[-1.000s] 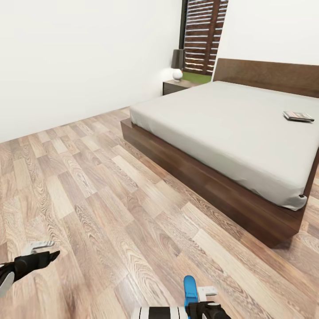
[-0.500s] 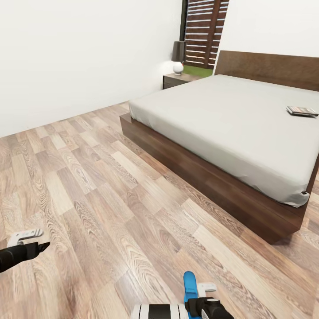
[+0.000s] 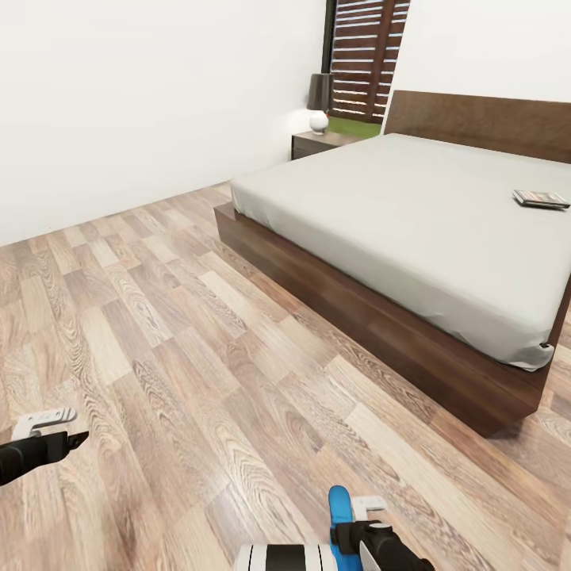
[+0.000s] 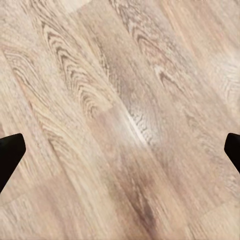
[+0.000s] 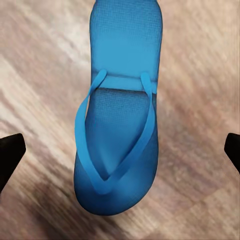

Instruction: In the bedroom, move the book from the bed onto either nightstand, and place the two sandals side by side next to the bed.

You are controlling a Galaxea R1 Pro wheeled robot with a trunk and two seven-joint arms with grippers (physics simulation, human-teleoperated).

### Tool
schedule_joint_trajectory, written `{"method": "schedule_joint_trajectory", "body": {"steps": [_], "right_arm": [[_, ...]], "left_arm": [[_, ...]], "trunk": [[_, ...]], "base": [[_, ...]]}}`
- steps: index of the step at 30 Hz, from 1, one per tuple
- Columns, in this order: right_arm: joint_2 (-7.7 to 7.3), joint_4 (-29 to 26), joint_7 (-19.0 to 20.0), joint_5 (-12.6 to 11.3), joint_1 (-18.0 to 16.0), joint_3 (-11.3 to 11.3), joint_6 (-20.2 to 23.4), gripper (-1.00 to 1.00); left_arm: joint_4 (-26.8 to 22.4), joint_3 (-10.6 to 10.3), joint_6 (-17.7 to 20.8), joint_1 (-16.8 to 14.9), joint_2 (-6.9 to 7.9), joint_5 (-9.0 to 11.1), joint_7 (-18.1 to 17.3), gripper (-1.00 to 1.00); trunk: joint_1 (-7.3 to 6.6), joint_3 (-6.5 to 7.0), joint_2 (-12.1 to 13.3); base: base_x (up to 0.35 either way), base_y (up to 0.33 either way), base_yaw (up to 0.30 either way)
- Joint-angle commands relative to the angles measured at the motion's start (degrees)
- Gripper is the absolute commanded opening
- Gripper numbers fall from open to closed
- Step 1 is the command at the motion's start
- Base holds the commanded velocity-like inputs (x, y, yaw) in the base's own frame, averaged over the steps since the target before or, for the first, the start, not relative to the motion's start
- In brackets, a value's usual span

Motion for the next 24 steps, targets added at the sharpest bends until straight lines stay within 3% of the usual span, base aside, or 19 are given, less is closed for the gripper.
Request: {"method": "schedule_joint_trajectory", "body": {"steps": [1,13,24], "right_arm": [[0.03,-0.1,-0.1,0.4,0.0,-0.1,0.4,1.0],[0.02,-0.2,-0.1,0.3,-1.5,-0.2,2.9,1.0],[0.09,-0.1,-0.1,0.3,-2.2,-0.2,3.2,1.0]], "left_arm": [[0.0,0.1,0.3,0.0,-0.01,-0.3,-0.5,1.0],[-0.3,0.1,0.3,0.0,-0.01,-0.3,-0.4,1.0],[-0.3,0.1,0.3,0.0,-0.01,-0.3,-0.4,1.0]], "trunk": [[-0.01,-0.04,0.0],[0.27,-2.48,-0.2],[0.3,-2.7,-0.2]], "base": [[0.0,0.0,0.0],[0.0,0.0,0.0],[0.0,0.0,0.0]]}}
